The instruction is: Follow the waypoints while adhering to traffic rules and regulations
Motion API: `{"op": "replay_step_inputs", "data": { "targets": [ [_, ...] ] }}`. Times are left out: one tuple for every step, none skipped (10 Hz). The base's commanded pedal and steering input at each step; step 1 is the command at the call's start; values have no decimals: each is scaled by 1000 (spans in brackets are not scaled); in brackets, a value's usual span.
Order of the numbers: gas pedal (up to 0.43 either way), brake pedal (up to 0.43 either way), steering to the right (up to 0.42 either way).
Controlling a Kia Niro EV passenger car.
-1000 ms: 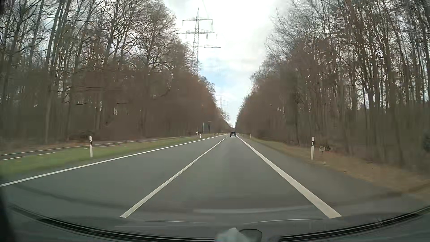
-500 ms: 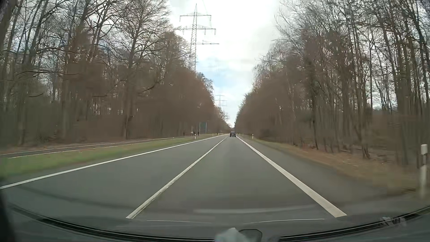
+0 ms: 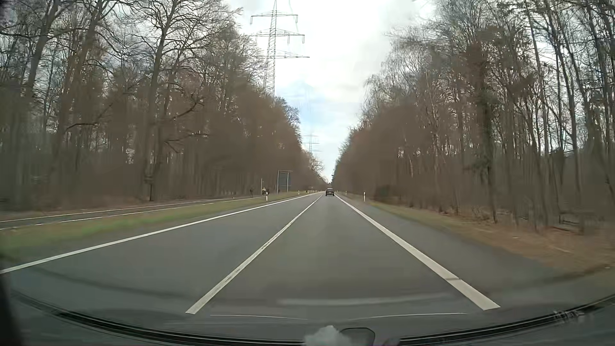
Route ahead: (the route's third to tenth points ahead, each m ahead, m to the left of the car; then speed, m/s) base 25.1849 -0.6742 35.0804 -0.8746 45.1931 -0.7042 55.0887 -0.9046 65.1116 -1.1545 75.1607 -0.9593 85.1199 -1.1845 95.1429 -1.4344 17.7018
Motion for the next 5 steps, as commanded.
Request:
{"op": "replay_step_inputs", "data": {
  "targets": [
    [138,0,7],
    [138,0,7],
    [138,0,6],
    [138,0,5],
    [138,0,3]
  ]
}}
